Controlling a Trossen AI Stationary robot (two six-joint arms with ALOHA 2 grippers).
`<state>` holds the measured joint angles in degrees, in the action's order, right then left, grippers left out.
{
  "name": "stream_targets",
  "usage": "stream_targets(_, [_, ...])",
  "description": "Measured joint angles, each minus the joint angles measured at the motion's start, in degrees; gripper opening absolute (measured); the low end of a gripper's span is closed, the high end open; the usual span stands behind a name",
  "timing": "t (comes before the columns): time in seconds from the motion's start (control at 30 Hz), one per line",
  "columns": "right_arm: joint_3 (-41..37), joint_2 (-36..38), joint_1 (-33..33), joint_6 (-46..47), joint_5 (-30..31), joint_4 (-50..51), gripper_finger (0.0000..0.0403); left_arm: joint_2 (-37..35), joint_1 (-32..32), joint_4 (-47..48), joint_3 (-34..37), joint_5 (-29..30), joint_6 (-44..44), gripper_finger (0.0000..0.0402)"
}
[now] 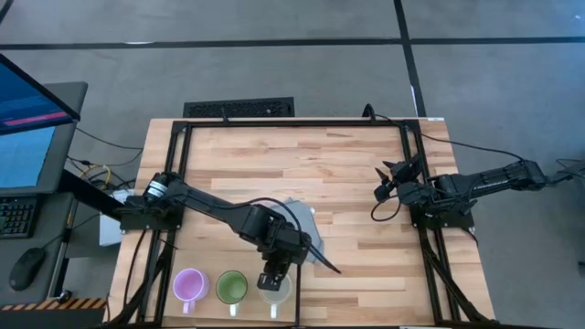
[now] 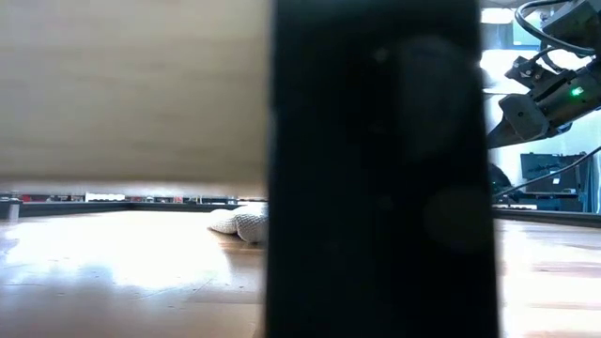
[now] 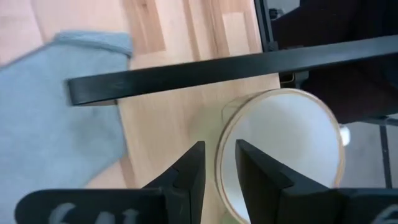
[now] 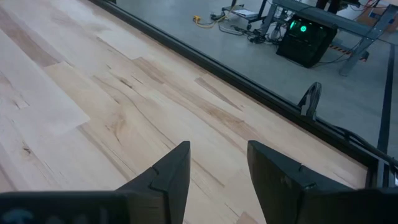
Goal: Stack small to large cups/mugs on shelf
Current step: Return to Home Position
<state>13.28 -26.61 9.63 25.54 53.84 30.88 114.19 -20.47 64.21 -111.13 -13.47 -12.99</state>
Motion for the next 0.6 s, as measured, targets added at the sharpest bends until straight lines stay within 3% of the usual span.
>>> stream_targets(0.23, [0.00, 0.00, 0.00, 0.00, 0.00, 0.02, 0.0180, -0.02, 0.00, 9.79, -6.69, 4.65, -0.15, 0.0078])
stream_targets(0.53, [0.00, 0.02, 0.00, 0.00, -0.02, 0.04, 0.0183, -0.04, -0.33, 26.33, -17.27, 25.75, 2.87, 0.0078])
stream_targets(0.6, [0.00, 0.02, 0.00, 0.00, -0.02, 0.04, 0.0182, -0.33, -0.07, 25.57, -17.57, 29.70, 2.74, 0.0078])
